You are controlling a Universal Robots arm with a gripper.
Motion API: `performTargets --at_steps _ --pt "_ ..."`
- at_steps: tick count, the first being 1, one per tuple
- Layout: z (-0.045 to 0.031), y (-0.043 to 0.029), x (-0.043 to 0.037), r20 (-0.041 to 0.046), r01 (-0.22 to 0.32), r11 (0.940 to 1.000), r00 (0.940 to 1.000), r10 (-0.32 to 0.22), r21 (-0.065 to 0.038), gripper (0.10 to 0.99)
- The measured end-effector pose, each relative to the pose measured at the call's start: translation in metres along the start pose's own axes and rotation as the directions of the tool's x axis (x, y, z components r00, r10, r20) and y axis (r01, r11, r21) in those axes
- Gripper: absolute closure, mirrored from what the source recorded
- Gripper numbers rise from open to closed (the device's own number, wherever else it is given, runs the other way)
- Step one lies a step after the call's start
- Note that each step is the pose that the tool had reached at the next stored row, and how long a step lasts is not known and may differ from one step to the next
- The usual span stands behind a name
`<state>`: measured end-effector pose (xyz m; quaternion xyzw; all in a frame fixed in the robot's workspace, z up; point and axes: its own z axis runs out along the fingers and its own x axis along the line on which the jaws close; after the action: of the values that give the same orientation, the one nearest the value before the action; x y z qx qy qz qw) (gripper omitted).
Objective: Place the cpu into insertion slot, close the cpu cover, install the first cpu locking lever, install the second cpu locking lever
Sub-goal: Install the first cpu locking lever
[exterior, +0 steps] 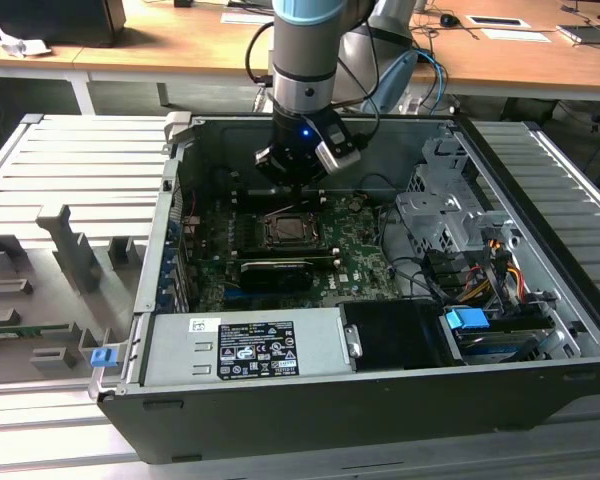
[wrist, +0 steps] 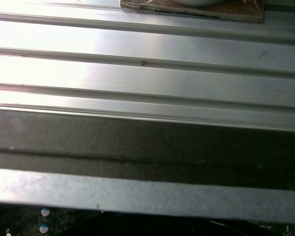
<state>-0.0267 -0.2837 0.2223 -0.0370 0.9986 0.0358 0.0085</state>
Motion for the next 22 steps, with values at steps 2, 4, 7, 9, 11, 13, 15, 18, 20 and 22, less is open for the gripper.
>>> performTargets --at_steps 2,4,7,9,11,13,15,18,20,22 --pt "0.0008 -0.0001 -0.0014 0.0000 0.000 1.0000 1.0000 0.000 0.000 0.980" --pt "0.0022 -0.0002 -0.0025 0.0000 0.000 1.0000 1.0000 0.000 0.000 0.980" --pt "0.0045 -0.0004 -0.0032 0.0000 0.000 1.0000 1.0000 0.000 0.000 0.980" --pt "0.0061 -0.0005 -0.0036 -0.0001 0.000 1.0000 1.0000 0.000 0.000 0.980" --pt "0.0082 -0.0006 -0.0040 -0.0001 0.000 1.0000 1.0000 0.000 0.000 0.980" --pt "0.0107 -0.0008 -0.0046 -0.0001 0.000 1.0000 1.0000 0.000 0.000 0.980" --pt "0.0131 -0.0009 -0.0051 0.0000 0.000 1.0000 1.0000 0.000 0.000 0.980" --pt "0.0161 -0.0012 -0.0058 -0.0002 0.001 1.0000 1.0000 -0.001 0.001 0.980" --pt "0.0172 -0.0013 -0.0062 -0.0006 0.001 1.0000 1.0000 -0.001 0.007 0.980" --pt "0.0182 -0.0014 -0.0063 -0.0012 0.001 0.9999 1.0000 -0.001 0.013 0.980"
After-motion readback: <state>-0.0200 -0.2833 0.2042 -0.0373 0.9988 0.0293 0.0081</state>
